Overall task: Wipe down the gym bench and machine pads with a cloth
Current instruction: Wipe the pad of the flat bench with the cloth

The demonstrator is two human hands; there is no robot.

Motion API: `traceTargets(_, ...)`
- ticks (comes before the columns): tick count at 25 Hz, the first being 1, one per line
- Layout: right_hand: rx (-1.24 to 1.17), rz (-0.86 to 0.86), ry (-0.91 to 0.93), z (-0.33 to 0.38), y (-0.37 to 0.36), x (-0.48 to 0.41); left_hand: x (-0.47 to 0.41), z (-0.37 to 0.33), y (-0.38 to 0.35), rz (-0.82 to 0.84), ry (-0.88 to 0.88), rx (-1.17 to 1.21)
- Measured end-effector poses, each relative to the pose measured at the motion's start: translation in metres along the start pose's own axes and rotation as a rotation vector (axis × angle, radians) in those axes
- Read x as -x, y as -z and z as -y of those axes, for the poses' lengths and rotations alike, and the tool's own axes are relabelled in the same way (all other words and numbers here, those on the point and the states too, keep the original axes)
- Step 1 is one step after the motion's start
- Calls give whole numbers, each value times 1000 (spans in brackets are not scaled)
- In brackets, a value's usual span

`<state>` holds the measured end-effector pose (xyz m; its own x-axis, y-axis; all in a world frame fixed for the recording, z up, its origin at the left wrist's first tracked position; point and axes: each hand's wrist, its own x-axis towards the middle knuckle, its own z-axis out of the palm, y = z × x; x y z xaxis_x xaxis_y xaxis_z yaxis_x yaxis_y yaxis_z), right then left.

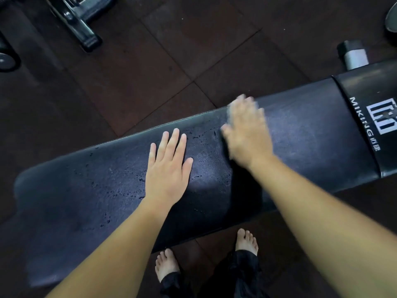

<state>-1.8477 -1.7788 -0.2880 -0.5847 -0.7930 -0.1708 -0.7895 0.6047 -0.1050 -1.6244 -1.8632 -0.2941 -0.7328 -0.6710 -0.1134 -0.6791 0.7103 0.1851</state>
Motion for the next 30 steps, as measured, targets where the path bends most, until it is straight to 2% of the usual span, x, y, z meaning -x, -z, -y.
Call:
traceTargets(2, 60, 74, 398, 34, -13, 54, 1, 11, 4, 5, 30, 14)
traceTargets(4, 107, 128, 645, 16, -12, 74, 5, 30, 9, 14, 44, -14)
traceTargets(5, 100, 113, 624, -2, -11, 60, 8, 39, 10, 19, 45, -29)
traceTargets(6, 94, 107, 502, -16, -8, 39, 10, 46, 11, 21, 44, -37)
traceTargets(8, 19, 62, 149, -30, 3, -12, 14, 53, 10, 18, 48, -33)
traceTargets(9, -14, 46, 35, -21, 7, -26, 15, 53, 9, 13, 49, -29)
traceTargets(10, -7, 18, 7, 0, 6, -28, 15, 52, 8, 11, 47, -20)
traceTargets(11, 25, -2, 55, 25, 0, -17, 15, 53, 8, 12, 44, -3)
traceTargets(13, 98, 63, 369, 67, -13, 38, 16, 54, 9, 19, 32, 29)
traceTargets(14, 102, 104, 529, 71, -16, 70, 16, 54, 9, 20, 28, 34)
traceTargets(16, 87, 139, 660, 45, -11, 82, 18, 54, 9, 21, 35, 21)
traceTargets(17, 87, 112, 590, 24, -11, 66, 20, 52, 9, 22, 42, 8)
traceTargets(20, 14, 64, 99, -18, 6, -10, 22, 48, 5, 17, 55, -28)
traceTargets(21, -13, 44, 10, -10, 8, -25, 22, 49, 4, 14, 51, -31)
traceTargets(23, -2, 7, 53, 43, -3, -15, 22, 49, 3, 1, 47, -19)
traceTargets(25, 42, 60, 334, 91, -18, 41, 23, 50, 4, -8, 43, -13)
traceTargets(27, 85, 95, 539, 82, -26, 93, 24, 49, 5, -10, 35, -18)
traceTargets(28, 94, 89, 553, 59, -25, 102, 24, 49, 5, -12, 31, -23)
traceTargets(30, 99, 92, 385, 0, -21, 102, 23, 49, 4, -14, 33, -36)
